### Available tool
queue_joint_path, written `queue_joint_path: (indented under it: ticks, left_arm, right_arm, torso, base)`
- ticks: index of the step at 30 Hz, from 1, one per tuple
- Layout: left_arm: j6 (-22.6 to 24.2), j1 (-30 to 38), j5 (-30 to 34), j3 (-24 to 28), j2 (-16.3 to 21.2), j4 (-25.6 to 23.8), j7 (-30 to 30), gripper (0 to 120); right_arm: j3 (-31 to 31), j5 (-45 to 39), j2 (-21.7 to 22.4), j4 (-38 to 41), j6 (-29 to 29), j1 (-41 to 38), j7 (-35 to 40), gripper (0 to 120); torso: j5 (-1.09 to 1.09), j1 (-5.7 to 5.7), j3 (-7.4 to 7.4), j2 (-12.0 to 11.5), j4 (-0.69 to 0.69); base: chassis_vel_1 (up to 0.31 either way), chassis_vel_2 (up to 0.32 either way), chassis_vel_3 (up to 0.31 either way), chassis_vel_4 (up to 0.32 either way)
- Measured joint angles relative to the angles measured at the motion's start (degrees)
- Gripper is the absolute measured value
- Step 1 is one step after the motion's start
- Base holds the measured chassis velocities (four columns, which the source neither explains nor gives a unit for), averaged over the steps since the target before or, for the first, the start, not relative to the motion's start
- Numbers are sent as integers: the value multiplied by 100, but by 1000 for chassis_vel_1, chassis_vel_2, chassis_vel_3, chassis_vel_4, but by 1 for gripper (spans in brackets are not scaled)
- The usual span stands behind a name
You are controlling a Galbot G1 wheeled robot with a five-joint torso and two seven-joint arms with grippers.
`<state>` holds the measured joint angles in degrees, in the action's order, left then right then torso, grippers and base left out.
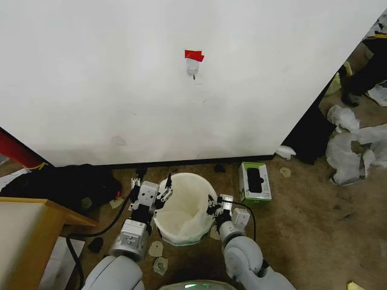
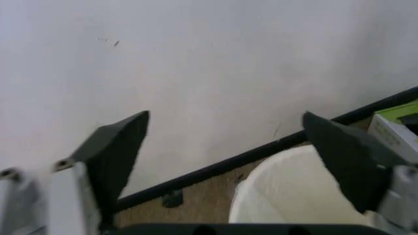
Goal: Place the garbage bag over the trash bin.
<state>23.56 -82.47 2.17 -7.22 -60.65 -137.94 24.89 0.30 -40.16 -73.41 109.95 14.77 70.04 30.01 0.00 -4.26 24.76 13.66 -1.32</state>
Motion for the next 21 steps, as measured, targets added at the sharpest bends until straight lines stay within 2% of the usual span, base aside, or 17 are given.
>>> queue_joint_path:
  ticks: [3,5,6,7,9,11,12,13,16,18,19,21]
  left_arm:
    - [-44,-85,-3,-12,-20,-34,10,100]
    - [-48,-90,-3,-13,-21,-38,10,100]
    - [-85,-120,15,-23,-30,-59,11,100]
    - [-111,-125,49,-35,-45,-65,9,100]
    - [-194,-112,209,-55,-94,-66,-21,100]
    - [-250,-88,364,-70,-144,-57,-46,100]
    - [-314,-51,559,-95,-201,-32,-75,100]
    - [-314,-51,559,-95,-201,-32,-75,100]
    - [-408,6,809,-136,-288,9,-141,100]
    - [-705,30,1343,-371,-460,59,-359,100]
    - [-705,30,1343,-371,-460,59,-359,100]
    - [-1216,19,1624,-634,-595,193,-520,100]
  right_arm:
    - [48,3,121,163,83,93,11,45]
    - [53,7,135,179,94,102,14,45]
    - [92,42,272,341,237,201,68,53]
    - [129,50,373,477,365,275,117,57]
    - [226,74,584,757,538,437,175,66]
    - [295,140,694,899,563,559,148,71]
    - [388,274,794,1029,491,679,22,78]
    - [388,274,794,1029,491,679,22,78]
    - [546,517,891,1101,145,848,-293,89]
    - [910,1141,917,1014,-711,1090,-1125,98]
    - [910,1141,917,1014,-711,1090,-1125,98]
    - [1155,1560,878,866,-1551,1249,-1697,100]
  torso:
    - [0,0,0,0,1]
    - [0,0,0,0,1]
    - [0,0,0,0,1]
    - [2,0,0,0,0]
    - [0,0,0,0,0]
    - [0,0,0,0,0]
    - [1,0,0,0,-2]
    - [1,0,0,0,-2]
    - [0,0,0,0,-1]
    - [0,0,0,0,1]
    - [0,0,0,0,1]
    - [1,0,0,0,0]
  base:
    - [0,0,0,0]
    - [0,0,0,0]
    - [0,0,0,0]
    - [0,0,0,0]
    - [0,0,0,0]
    - [0,0,0,0]
    - [0,0,0,0]
    - [0,0,0,0]
    - [0,0,0,0]
    - [0,0,0,0]
    - [0,0,0,0]
    - [0,0,0,0]
